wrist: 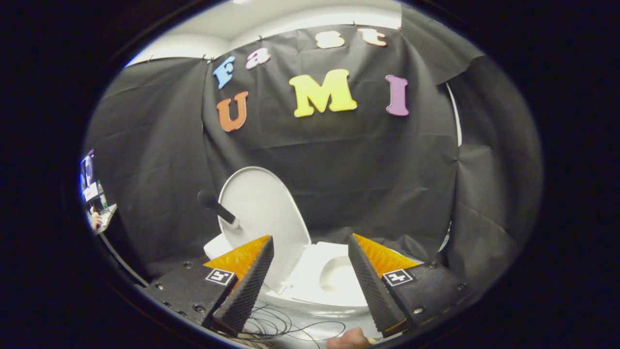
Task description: Open the toilet lid.
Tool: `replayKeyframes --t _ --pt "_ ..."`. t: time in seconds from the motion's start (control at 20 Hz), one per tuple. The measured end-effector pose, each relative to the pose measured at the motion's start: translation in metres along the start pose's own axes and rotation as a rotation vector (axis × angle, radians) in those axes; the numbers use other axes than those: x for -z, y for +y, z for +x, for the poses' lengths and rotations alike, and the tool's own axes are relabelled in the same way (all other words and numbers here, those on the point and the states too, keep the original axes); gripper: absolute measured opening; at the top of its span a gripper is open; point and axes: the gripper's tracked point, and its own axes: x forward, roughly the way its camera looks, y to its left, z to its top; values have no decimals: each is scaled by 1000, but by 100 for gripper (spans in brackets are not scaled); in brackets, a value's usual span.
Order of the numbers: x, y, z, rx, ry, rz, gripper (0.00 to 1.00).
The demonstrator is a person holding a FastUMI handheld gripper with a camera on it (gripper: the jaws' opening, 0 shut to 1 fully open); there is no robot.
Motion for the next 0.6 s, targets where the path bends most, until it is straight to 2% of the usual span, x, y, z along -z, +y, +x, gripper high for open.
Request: replayKeyframes --t 0.35,0.6 --pt "61 -70 -59 112 -36 -75 98" --pt "79 -102 -80 148 -66 -13 98"
